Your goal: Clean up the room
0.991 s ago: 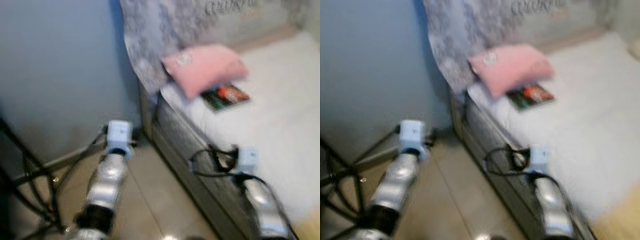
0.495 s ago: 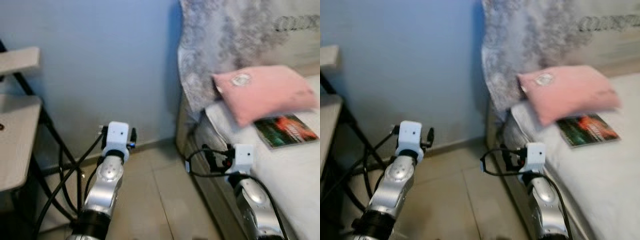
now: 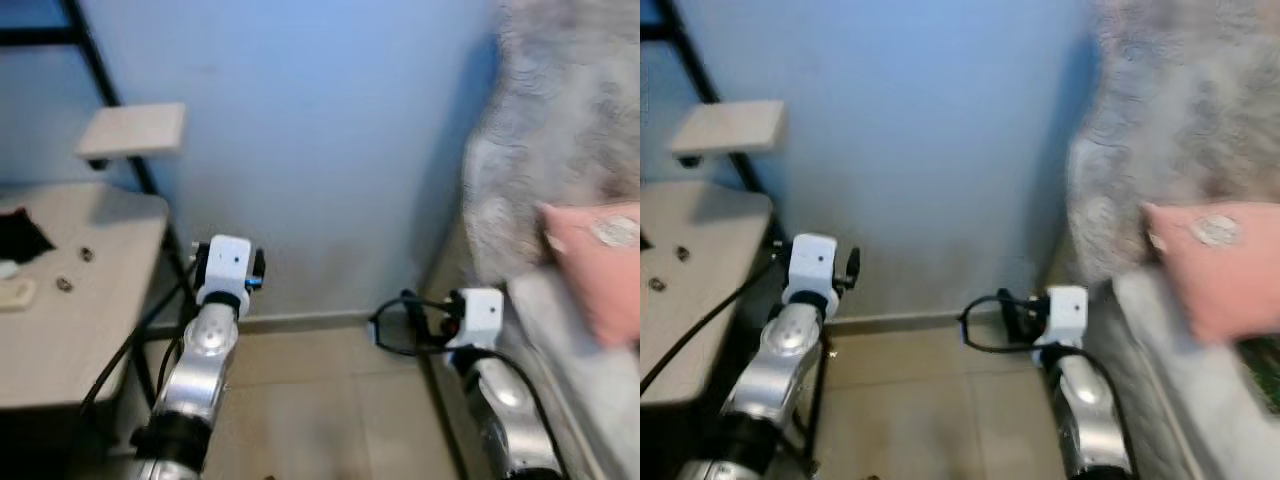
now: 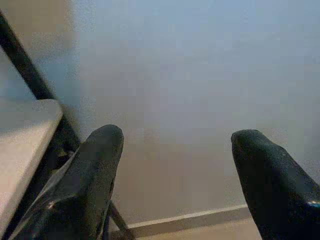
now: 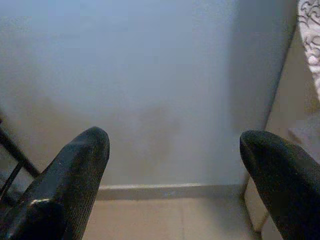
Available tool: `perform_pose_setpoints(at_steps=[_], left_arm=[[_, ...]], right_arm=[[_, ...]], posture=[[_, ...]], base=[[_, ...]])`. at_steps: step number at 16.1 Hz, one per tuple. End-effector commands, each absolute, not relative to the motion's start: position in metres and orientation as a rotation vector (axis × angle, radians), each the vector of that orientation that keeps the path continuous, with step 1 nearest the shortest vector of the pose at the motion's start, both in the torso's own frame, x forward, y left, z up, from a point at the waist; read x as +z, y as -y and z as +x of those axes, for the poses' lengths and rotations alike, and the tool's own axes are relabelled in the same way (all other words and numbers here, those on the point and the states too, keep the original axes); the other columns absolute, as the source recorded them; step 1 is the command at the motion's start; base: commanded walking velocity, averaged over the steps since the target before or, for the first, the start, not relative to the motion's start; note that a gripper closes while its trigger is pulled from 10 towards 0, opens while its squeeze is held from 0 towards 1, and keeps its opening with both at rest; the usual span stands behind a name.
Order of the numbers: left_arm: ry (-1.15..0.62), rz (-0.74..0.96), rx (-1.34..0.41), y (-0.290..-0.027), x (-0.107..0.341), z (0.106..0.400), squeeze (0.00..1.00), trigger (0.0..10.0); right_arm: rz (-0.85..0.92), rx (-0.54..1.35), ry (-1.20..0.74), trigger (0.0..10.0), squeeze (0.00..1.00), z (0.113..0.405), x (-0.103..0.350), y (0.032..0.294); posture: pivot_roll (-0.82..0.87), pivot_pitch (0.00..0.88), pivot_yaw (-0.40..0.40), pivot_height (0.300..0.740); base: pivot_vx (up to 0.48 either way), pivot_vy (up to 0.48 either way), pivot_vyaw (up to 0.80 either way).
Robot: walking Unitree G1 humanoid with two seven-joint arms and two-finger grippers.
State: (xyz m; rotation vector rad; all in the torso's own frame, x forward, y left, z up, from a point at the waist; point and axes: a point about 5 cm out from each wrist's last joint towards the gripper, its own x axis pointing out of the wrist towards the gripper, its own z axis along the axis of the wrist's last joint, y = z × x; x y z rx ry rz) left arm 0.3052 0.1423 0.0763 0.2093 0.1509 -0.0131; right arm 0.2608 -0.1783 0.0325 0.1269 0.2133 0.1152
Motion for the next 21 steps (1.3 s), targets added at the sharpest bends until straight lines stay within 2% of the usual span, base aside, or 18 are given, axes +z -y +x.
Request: perform_pose_setpoints(at_steps=[1, 3, 5, 7, 10, 13, 21], left_arm=[[-0.159, 0.19, -0.053, -0.132, 0.076, 0.307, 0.0, 10.0], [-0.157, 0.183, -0.068, -0.133, 0.074, 0.304, 0.0, 10.0], [-0.161, 0.101, -0.202, -0.13, 0.065, 0.274, 0.0, 10.0], [-0.095, 0.012, -0.203, -0.128, 0.071, 0.252, 0.0, 10.0], [-0.038, 0.007, -0.18, -0.12, 0.084, 0.258, 0.0, 10.0], [-0.012, 0.033, -0.197, -0.119, 0.094, 0.26, 0.0, 10.0], [-0.072, 0.061, -0.154, -0.126, 0.089, 0.259, 0.0, 10.0]], right_arm=[[0.122, 0.055, -0.224, 10.0, 0.0, 0.259, 0.029, 0.192], [0.097, 0.042, -0.221, 10.0, 0.0, 0.254, 0.029, 0.196], [0.019, 0.08, -0.179, 10.0, 0.0, 0.221, 0.038, 0.204], [0.009, 0.083, -0.18, 10.0, 0.0, 0.193, 0.04, 0.215], [0.018, 0.022, -0.174, 10.0, 0.0, 0.197, 0.042, 0.225], [0.019, 0.049, -0.184, 10.0, 0.0, 0.202, 0.043, 0.215], [0.043, 0.028, -0.242, 10.0, 0.0, 0.203, 0.031, 0.213]], posture=[[0.05, 0.0, 0.008, 0.74], [0.06, 0.0, 0.0, 0.74], [0.06, 0.0, -0.01, 0.74], [0.05, 0.0, -0.013, 0.74], [0.05, 0.0, -0.019, 0.74], [0.06, 0.0, -0.019, 0.74], [0.07, 0.0, -0.02, 0.74]], base=[[0.0, 0.0, 0.0], [0.0, 0.0, 0.0], [0.0, 0.0, 0.0], [0.0, 0.0, 0.0], [0.0, 0.0, 0.0], [0.0, 0.0, 0.76], [0.0, 0.0, 0.0]])
